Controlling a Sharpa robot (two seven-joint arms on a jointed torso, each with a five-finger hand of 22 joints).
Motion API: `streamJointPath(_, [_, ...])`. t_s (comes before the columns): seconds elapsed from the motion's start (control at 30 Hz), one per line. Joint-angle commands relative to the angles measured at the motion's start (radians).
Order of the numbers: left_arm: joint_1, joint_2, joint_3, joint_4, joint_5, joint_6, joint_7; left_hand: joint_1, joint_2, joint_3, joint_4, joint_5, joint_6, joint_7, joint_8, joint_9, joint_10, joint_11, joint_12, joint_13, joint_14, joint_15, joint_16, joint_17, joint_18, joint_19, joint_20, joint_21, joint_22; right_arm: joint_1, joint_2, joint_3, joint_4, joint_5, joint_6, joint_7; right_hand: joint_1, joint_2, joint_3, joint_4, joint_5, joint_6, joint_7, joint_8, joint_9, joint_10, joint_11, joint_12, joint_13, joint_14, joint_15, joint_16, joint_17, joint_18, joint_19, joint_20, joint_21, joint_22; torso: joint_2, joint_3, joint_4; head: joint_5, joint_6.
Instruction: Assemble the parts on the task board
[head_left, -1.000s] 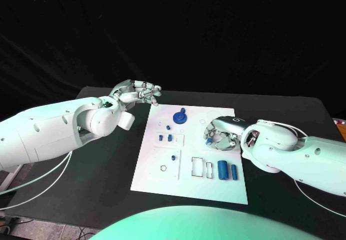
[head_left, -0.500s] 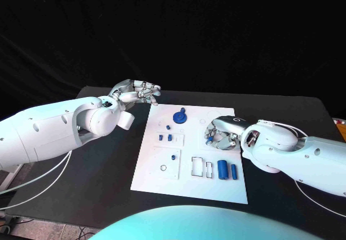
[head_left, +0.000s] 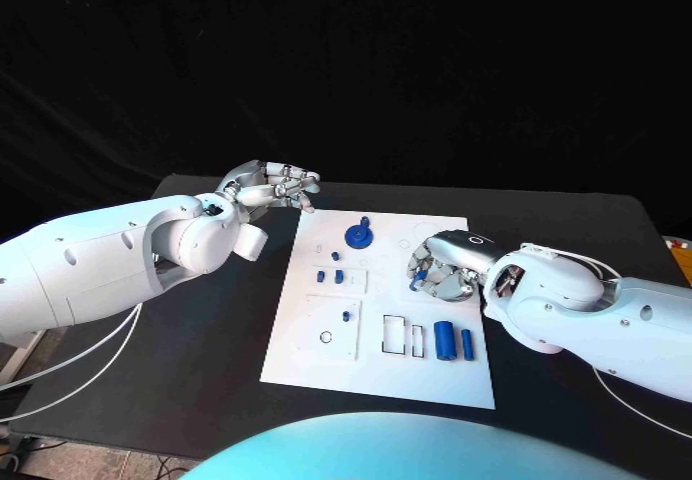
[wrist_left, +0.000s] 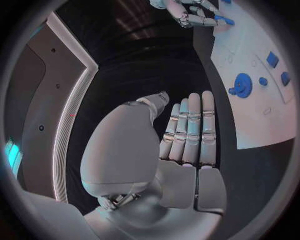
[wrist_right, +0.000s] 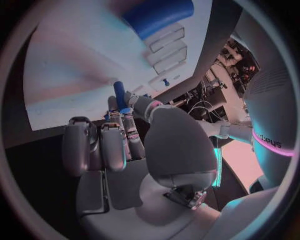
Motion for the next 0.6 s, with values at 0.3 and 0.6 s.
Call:
streamJointPath(0.3, [0.000, 0.007, 0.001, -0.001, -0.002, 0.002, 0.005, -0.003, 0.011, -0.008, 0.000, -0.003, -0.009, -0.001, -0.003, -0.001, -0.005, 0.000, 0.007, -0.001, 0.003, 0.004, -0.007, -0.001, 0.012, 0.005, 0.001, -0.006, -0.002, 0.038, -0.017, 0.008, 0.107, -0.013, -0.051, 0.002, 0.015, 0.005, 0.003, -0.005, 0.006, 0.008, -0.001, 0.006, 0.002, 0.058, -0.049, 0.003, 0.013, 0.029, -0.006, 0.004, -0.002, -0.018, 0.007, -0.001, 0.008, 0.139, 0.000, -0.0015, 0.0003, 0.005, 0.002])
streamJointPath(0.6, [0.000, 0.016, 0.001, -0.003, -0.002, 0.006, 0.004, -0.003, 0.011, -0.008, 0.000, -0.003, -0.009, -0.001, -0.003, -0.001, -0.005, 0.000, 0.007, -0.001, 0.003, 0.004, -0.007, -0.001, 0.012, 0.005, 0.001, -0.006, -0.002, 0.020, 0.090, 0.006, 0.124, -0.021, -0.057, 0.024, 0.016, 0.004, 0.005, -0.008, 0.007, 0.007, -0.001, 0.005, 0.002, 0.058, -0.049, 0.001, 0.013, 0.029, -0.006, 0.005, -0.002, -0.018, 0.006, -0.002, 0.005, 0.137, 0.001, -0.0014, 0.0015, 0.016, -0.001])
